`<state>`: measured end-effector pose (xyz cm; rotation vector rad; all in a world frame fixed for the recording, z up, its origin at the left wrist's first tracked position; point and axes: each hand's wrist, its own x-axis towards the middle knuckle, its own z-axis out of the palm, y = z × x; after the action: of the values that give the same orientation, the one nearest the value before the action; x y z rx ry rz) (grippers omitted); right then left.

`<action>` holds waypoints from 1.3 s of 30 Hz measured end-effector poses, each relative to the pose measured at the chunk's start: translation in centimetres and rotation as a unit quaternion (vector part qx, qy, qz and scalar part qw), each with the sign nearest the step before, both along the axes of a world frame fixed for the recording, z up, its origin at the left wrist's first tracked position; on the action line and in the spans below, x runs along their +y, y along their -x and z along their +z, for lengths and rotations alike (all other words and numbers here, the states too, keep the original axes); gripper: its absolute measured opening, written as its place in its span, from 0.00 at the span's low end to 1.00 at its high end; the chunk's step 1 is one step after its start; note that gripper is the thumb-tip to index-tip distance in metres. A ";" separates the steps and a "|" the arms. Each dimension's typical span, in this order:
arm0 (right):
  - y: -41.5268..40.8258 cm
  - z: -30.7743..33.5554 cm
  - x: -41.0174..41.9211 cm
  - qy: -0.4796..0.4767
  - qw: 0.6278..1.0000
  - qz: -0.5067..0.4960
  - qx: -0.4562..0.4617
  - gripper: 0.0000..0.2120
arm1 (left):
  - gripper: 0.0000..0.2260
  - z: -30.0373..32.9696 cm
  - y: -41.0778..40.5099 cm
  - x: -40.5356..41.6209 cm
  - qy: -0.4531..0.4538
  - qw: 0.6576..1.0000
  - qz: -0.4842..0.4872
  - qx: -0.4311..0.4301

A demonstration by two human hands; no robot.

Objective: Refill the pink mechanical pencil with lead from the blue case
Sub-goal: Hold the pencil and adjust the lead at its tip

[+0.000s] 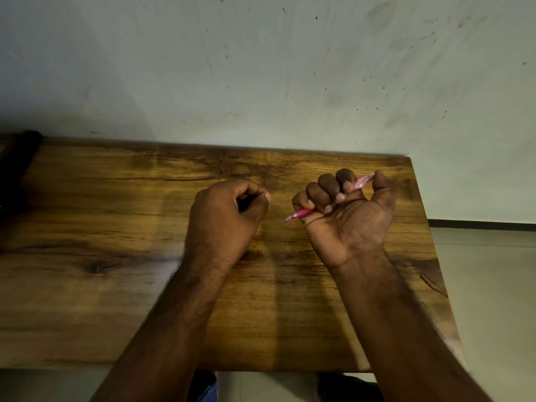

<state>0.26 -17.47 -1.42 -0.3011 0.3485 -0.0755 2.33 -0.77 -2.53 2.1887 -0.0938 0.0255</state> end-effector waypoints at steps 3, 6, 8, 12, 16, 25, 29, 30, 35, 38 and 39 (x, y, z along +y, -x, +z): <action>0.0 0.0 0.0 -0.007 1.000 -0.011 0.003 0.26 | 0.01 -0.1 0.0 -0.1 -0.002 1.000 -0.001 0.002; 0.1 0.0 0.0 -0.014 1.000 -0.025 0.008 0.26 | 0.02 -0.1 0.0 -0.1 0.001 1.000 -0.005 0.002; 0.1 0.0 -0.1 -0.014 0.999 -0.031 0.007 0.25 | 0.01 -0.1 0.0 -0.1 0.002 1.000 -0.007 0.005; 0.0 0.0 -0.4 -0.023 0.999 -0.036 0.005 0.25 | 0.01 -0.2 0.0 -0.1 0.003 1.000 -0.011 0.010; -0.1 0.1 -0.5 -0.033 0.998 -0.044 0.004 0.25 | 0.01 -0.3 0.0 0.0 0.008 1.000 -0.012 0.019; -0.1 -0.1 -0.7 -0.042 0.997 -0.059 -0.002 0.24 | 0.03 -0.4 -0.1 0.0 0.003 1.000 -0.016 0.023; -0.2 -0.2 -0.7 -0.045 0.997 -0.062 -0.004 0.24 | 0.03 -0.4 -0.1 -0.1 0.003 1.000 -0.013 0.026; -0.2 -0.2 -0.7 -0.048 0.997 -0.063 -0.004 0.25 | 0.03 -0.4 -0.1 0.0 0.002 1.000 -0.012 0.026; -0.1 -0.3 -0.6 -0.038 0.997 -0.067 -0.009 0.21 | 0.04 -0.4 0.0 -0.1 0.004 0.999 -0.014 0.029; -0.1 -0.3 -0.5 -0.046 0.996 -0.070 -0.012 0.23 | 0.03 -0.4 -0.1 -0.2 0.001 0.999 -0.016 0.030; -0.1 -0.3 -0.5 -0.051 0.996 -0.070 -0.012 0.24 | 0.03 -0.4 -0.1 -0.2 0.000 0.999 -0.016 0.030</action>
<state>0.31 -17.99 -1.76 -0.1740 0.3485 -0.1986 2.39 -0.95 -2.90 2.1855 -0.0956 -0.0575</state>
